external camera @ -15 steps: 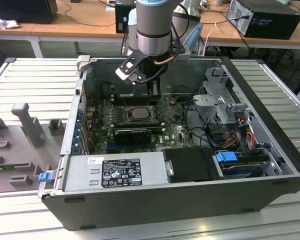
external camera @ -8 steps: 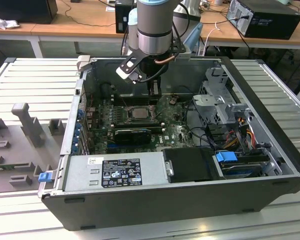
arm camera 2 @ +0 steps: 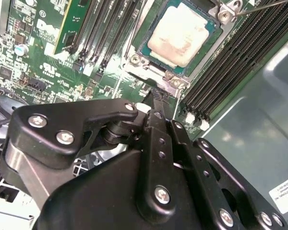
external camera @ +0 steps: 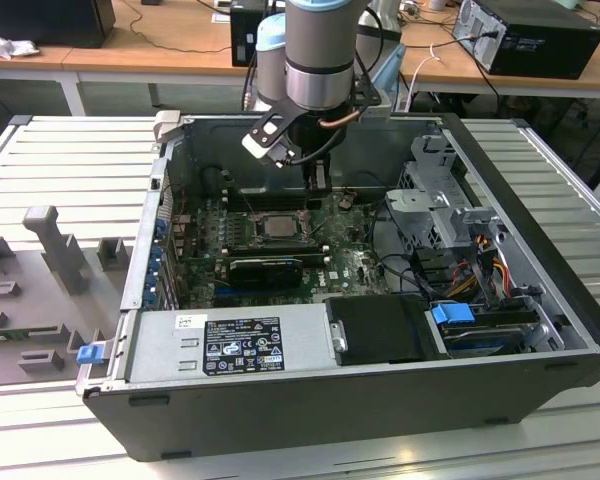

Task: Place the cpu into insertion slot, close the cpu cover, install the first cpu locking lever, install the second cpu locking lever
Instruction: 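Close the cpu cover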

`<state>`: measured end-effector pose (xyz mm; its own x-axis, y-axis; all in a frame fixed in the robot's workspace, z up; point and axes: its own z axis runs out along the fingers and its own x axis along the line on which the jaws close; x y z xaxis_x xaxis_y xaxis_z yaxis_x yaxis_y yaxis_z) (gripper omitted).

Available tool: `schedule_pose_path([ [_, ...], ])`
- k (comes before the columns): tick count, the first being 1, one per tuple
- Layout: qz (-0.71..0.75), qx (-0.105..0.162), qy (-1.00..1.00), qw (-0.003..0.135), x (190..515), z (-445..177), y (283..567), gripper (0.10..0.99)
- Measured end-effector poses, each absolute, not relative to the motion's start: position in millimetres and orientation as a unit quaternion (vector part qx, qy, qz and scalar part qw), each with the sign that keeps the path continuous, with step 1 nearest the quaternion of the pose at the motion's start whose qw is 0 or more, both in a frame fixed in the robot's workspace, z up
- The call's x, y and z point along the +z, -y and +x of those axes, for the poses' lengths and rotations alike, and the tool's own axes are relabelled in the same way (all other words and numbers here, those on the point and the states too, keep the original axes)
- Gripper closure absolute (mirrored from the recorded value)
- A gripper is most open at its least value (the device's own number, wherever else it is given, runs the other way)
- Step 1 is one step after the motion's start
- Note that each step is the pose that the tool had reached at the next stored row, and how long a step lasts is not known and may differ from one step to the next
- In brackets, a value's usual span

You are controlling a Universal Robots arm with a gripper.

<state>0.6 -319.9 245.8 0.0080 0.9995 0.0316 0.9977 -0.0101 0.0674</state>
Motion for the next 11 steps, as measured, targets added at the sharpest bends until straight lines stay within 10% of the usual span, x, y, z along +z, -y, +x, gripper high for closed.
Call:
schedule_pose_path([
  [11,0.71,0.035,-0.703,0.013,261.4,5.8,319.9,0.98],
])
